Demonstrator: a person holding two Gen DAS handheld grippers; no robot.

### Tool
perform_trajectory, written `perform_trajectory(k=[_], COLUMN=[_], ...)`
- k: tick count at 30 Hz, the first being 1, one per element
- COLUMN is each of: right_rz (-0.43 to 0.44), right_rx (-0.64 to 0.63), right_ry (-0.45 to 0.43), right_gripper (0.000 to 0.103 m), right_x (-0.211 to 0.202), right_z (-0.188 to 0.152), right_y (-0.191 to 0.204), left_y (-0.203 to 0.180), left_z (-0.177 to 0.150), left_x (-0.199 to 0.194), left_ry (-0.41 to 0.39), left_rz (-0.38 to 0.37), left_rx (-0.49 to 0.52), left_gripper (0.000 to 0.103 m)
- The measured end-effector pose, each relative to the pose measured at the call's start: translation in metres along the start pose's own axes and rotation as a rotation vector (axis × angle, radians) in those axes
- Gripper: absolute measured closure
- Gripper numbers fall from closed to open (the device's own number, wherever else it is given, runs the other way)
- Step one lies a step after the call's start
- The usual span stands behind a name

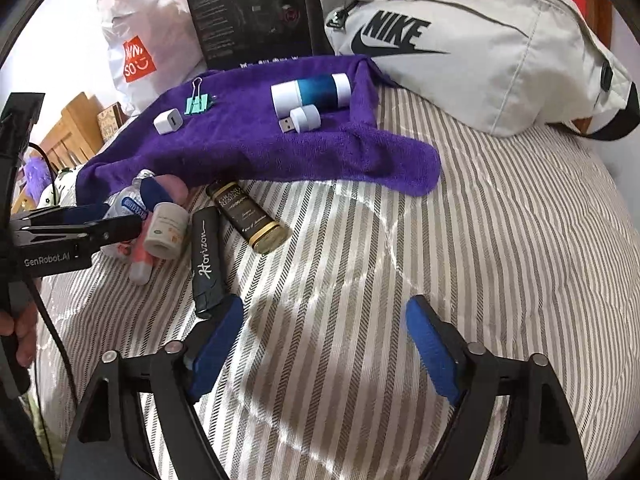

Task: Organize rigid objects
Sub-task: 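Grasp the clear watermelon-label candy jar with the left tool, then grasp the black Horizon tube with the right tool while the left tool holds the jar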

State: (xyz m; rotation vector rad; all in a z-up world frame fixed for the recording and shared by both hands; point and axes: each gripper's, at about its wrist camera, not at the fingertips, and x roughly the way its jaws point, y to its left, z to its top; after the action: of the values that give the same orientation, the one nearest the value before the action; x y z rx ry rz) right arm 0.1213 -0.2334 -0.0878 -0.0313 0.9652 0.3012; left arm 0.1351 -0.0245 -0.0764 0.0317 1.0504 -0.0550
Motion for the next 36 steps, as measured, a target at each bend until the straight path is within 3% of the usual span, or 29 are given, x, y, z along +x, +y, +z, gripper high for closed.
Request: perform_trajectory(k=[3, 7, 11, 14, 17, 18, 27, 30, 32, 34, 36], right_rz=[-0.014, -0.055, -0.033, -0.040, -0.041, -0.042, -0.046, 0.040, 0.107, 0.118, 0.114], right_rx=[-0.044, -0.094, -0.090, -0.099, -0.100, -0.101, -0.085, -0.049, -0.061, -0.099, -0.161], right_ry=[-0.023, -0.022, -0.014, -0.012, -0.012, -0.012, 0.029, -0.001, -0.015, -0.013, 0.013], right_gripper=[0.009, 0.005, 0.000, 0.000, 0.000, 0.000, 0.001, 0.001, 0.003, 0.008, 0.027], right_x=[0.003, 0.007, 0.009, 0.011, 0.011, 0.011, 0.004, -0.007, -0.008, -0.004, 0.004], right_z=[-0.002, -0.004, -0.003, -0.003, -0.003, -0.003, -0.002, 0.001, 0.006, 0.010, 0.014], right_y=[0.006, 0.015, 0.013, 0.014, 0.015, 0.015, 0.012, 0.013, 0.023, 0.034, 0.048], left_y=[0.005, 0.006, 0.005, 0.004, -0.003, -0.005, 0.000, 0.005, 0.004, 0.002, 0.002], left_z=[-0.003, -0.003, -0.003, 0.000, -0.001, -0.002, -0.006, -0.008, -0.008, -0.008, -0.007], left_x=[-0.002, 0.005, 0.008, 0.009, 0.007, 0.007, 0.003, 0.001, 0.001, 0.002, 0.001], left_ry=[-0.011, -0.009, -0.040, -0.047, -0.057, -0.060, -0.066, -0.071, -0.073, -0.070, -0.070], left_rz=[0.041, 0.035, 0.025, -0.002, -0.022, -0.024, -0.034, -0.045, -0.043, -0.029, -0.035], left_rx=[0.011, 0.022, 0.030, 0.035, 0.082, 0.087, 0.084, 0.064, 0.059, 0.068, 0.063], left_gripper=[0.034, 0.034, 0.038, 0.045, 0.061, 0.062, 0.062, 0.062, 0.062, 0.062, 0.062])
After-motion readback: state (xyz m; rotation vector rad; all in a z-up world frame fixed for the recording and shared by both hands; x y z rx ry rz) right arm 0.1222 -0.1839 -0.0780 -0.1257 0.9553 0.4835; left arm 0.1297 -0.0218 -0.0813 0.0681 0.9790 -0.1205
